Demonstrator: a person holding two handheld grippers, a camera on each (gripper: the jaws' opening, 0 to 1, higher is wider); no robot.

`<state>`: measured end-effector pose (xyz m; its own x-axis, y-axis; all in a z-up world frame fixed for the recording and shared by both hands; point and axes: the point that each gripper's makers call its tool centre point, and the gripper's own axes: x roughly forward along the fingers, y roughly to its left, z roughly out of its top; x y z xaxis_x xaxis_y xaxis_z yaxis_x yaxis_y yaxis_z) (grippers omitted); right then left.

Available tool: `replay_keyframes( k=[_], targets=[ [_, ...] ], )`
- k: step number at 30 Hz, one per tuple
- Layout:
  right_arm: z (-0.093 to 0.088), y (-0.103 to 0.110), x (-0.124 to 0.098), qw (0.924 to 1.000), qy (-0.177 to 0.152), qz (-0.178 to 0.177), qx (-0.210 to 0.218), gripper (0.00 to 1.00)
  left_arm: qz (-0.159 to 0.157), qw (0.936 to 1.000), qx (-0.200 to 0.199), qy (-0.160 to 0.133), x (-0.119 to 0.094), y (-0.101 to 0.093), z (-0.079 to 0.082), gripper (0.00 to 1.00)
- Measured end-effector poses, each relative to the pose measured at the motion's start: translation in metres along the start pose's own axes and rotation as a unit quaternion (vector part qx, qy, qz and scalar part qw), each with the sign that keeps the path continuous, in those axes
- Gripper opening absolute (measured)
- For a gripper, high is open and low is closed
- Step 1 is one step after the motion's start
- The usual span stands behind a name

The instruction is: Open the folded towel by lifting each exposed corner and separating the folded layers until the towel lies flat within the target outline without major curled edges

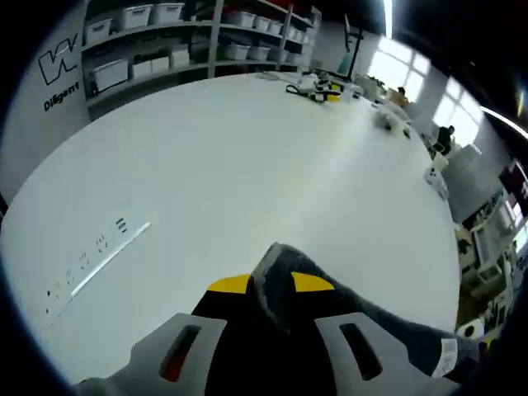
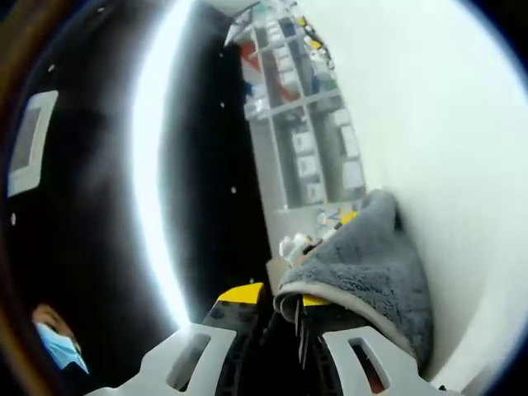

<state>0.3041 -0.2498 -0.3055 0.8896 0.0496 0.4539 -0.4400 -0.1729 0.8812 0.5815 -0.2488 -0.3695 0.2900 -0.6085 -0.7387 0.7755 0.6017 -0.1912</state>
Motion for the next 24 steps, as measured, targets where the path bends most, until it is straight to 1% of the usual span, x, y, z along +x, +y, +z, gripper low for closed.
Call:
replay_keyframes(
  k=[1, 3, 5, 6, 7, 8, 9, 11, 12, 15, 18, 19, 20, 21, 22, 23, 24],
  targets=[
    [-0.001, 0.0, 0.0, 1.0, 0.003, -0.001, -0.003, 0.11, -0.004, 1.0, -0.003, -0.001, 0.003, 0.004, 0.007, 0.04],
    [-0.005, -0.003, 0.001, 0.9995, 0.017, -0.012, -0.024, 0.13, -0.015, 0.9999, -0.007, -0.005, 0.006, -0.003, 0.008, 0.03],
    [-0.009, -0.007, 0.001, 0.9986, 0.032, -0.023, -0.036, 0.13, -0.018, 0.9998, -0.008, -0.004, 0.009, -0.007, 0.007, 0.03],
    [-0.013, -0.009, 0.0, 0.9978, 0.045, -0.028, -0.041, 0.13, -0.015, 0.9999, 0.0, -0.001, 0.01, -0.007, 0.005, 0.03],
    [-0.012, -0.01, -0.001, 0.9978, 0.045, -0.027, -0.041, 0.13, -0.011, 0.9999, 0.011, 0.001, 0.011, -0.006, 0.004, 0.03],
    [-0.011, -0.01, -0.002, 0.9978, 0.044, -0.027, -0.041, 0.13, 0.001, 0.9997, 0.023, 0.0, 0.011, -0.007, 0.001, 0.05],
    [-0.008, -0.011, -0.004, 0.9979, 0.041, -0.028, -0.04, 0.14, 0.012, 0.9993, 0.035, -0.004, 0.011, -0.003, 0.002, 0.1],
    [-0.004, -0.012, -0.005, 0.998, 0.036, -0.032, -0.04, 0.14, 0.014, 0.9992, 0.036, -0.009, 0.011, -0.001, 0.003, 0.25],
    [-0.002, -0.012, -0.005, 0.9981, 0.034, -0.033, -0.04, 0.14, 0.015, 0.9992, 0.035, -0.011, 0.011, 0.001, 0.003, 0.27],
    [0.0, -0.012, -0.004, 0.9983, 0.032, -0.031, -0.038, 0.14, 0.023, 0.9993, 0.029, -0.007, 0.01, 0.008, 0.001, 0.27],
    [-0.001, -0.012, -0.004, 0.9982, 0.033, -0.031, -0.04, 0.14, 0.021, 0.9993, 0.032, 0.003, 0.013, 0.01, -0.006, 0.27],
    [-0.001, -0.012, -0.003, 0.9981, 0.033, -0.031, -0.041, 0.14, 0.022, 0.9992, 0.033, 0.004, 0.013, 0.011, -0.007, 0.26],
    [-0.001, -0.012, -0.004, 0.9981, 0.034, -0.031, -0.042, 0.14, 0.023, 0.9992, 0.031, 0.004, 0.014, 0.012, -0.007, 0.24],
    [-0.001, -0.012, -0.004, 0.998, 0.035, -0.032, -0.042, 0.14, 0.013, 0.9996, 0.026, 0.004, 0.015, 0.008, -0.008, 0.19],
    [-0.001, -0.012, -0.004, 0.998, 0.035, -0.032, -0.043, 0.14, 0.003, 0.9998, 0.018, 0.008, 0.014, 0.003, -0.01, 0.11],
    [0.0, -0.009, -0.005, 0.998, 0.035, -0.031, -0.043, 0.14, -0.002, 0.9998, 0.017, 0.008, 0.014, 0.0, -0.01, 0.06],
    [0.0, -0.008, -0.005, 0.9981, 0.034, -0.03, -0.042, 0.15, -0.004, 0.9998, 0.017, 0.006, 0.014, -0.004, -0.009, 0.05]
  ],
)
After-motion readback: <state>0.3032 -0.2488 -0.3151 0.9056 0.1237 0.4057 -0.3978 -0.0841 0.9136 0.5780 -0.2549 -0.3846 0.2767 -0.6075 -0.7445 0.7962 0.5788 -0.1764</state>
